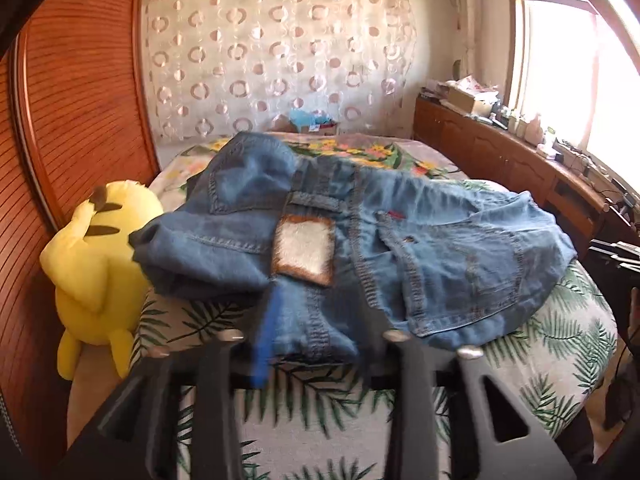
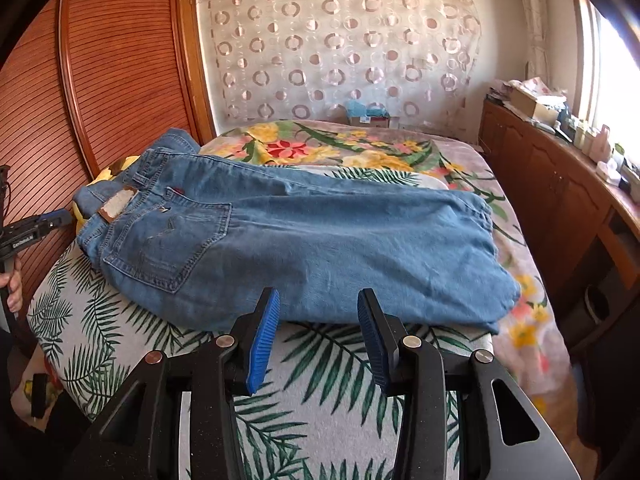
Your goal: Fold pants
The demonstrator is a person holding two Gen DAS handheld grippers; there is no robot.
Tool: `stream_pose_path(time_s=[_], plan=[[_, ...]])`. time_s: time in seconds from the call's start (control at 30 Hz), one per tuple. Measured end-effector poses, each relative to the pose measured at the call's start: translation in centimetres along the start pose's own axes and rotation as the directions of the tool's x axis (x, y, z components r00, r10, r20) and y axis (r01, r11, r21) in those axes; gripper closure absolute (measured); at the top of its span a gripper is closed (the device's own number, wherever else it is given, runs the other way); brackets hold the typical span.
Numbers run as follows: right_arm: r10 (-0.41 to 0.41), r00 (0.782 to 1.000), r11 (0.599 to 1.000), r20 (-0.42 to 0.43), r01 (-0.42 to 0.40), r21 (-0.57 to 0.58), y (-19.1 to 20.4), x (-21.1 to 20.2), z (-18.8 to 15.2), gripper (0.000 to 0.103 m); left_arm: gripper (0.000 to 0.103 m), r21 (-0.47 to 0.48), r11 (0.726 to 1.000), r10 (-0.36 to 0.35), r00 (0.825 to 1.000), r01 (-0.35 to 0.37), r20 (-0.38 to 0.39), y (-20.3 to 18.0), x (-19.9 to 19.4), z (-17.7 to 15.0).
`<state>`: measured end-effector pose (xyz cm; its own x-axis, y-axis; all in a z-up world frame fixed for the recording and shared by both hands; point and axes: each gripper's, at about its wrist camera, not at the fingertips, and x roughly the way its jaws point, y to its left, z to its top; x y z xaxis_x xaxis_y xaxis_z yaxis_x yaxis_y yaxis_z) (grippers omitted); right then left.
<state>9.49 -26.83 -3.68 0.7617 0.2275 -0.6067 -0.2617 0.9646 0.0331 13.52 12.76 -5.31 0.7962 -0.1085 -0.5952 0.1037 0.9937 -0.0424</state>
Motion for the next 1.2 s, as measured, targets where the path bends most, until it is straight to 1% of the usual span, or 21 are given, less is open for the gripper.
stream_pose_path(time_s=[0.1, 0.3, 0.33, 0.37, 0.4, 0.43, 0.67, 0.87, 0.97, 1.0, 1.03, 1.13, 1.2], plan=[[-0.010, 1.000, 1.000, -0.004, 0.010, 0.019, -0.5, 0.2, -0.6, 0.061, 0.054, 0.018, 0.999, -0.029, 1.000, 0.029, -0.003, -1.2, 0.3, 0.2], [-0.020, 1.000, 0.999, -0.011, 0.021, 0.049, -1.5, 0.3, -2.0, 0.061, 0.053, 0.059, 0.994, -0.094, 0.994, 0.097, -0.048, -4.9, 2.1, 0.0], [-0.020, 1.000, 0.998, -0.012, 0.021, 0.057, -1.6, 0.3, -2.2, 0.061, 0.037, 0.064, 0.992, -0.105, 0.993, 0.109, -0.053, -5.5, 2.3, -0.1], [-0.018, 1.000, 0.998, -0.014, 0.019, 0.065, -1.9, 0.1, -2.4, 0.061, 0.026, 0.069, 0.990, -0.120, 0.991, 0.124, -0.056, -6.3, 2.6, -0.2], [-0.018, 1.000, 0.997, -0.016, 0.019, 0.070, -2.2, 0.2, -2.5, 0.061, 0.018, 0.069, 0.988, -0.132, 0.990, 0.135, -0.053, -6.8, 2.7, -0.3], [-0.020, 1.000, 0.997, -0.019, 0.022, 0.075, -2.3, 0.3, -2.7, 0.061, 0.018, 0.073, 0.986, -0.148, 0.988, 0.152, -0.053, -7.6, 2.9, -0.3], [-0.026, 0.999, 0.994, -0.028, 0.029, 0.104, -3.1, 0.8, -3.5, 0.061, 0.018, 0.129, 0.970, -0.195, 0.978, 0.204, -0.078, -12.5, 3.8, -0.4], [-0.026, 0.999, 0.992, -0.028, 0.030, 0.122, -3.7, 0.8, -3.8, 0.061, 0.018, 0.189, 0.937, -0.273, 0.953, 0.294, -0.129, -17.2, 4.6, -0.5], [-0.029, 0.999, 0.991, -0.024, 0.032, 0.130, -3.9, 0.6, -3.9, 0.061, 0.026, 0.222, 0.915, -0.307, 0.939, 0.336, -0.157, -19.3, 4.9, -0.6], [-0.027, 0.999, 0.991, -0.022, 0.029, 0.134, -4.1, 0.5, -3.9, 0.061, 0.029, 0.235, 0.903, -0.325, 0.930, 0.360, -0.174, -20.3, 5.0, -0.7], [-0.026, 0.999, 0.990, -0.021, 0.029, 0.137, -4.2, 0.5, -4.0, 0.061, 0.036, 0.240, 0.896, -0.335, 0.923, 0.374, -0.190, -20.9, 5.3, -0.7], [-0.028, 0.999, 0.990, -0.017, 0.030, 0.138, -4.3, 0.3, -4.3, 0.061, 0.047, 0.251, 0.887, -0.328, 0.911, 0.388, -0.250, -22.5, 6.3, -1.0], [-0.030, 0.999, 0.989, -0.016, 0.032, 0.141, -4.4, 0.1, -4.4, 0.061, 0.048, 0.276, 0.876, -0.324, 0.906, 0.396, -0.274, -23.7, 6.8, -1.3]])
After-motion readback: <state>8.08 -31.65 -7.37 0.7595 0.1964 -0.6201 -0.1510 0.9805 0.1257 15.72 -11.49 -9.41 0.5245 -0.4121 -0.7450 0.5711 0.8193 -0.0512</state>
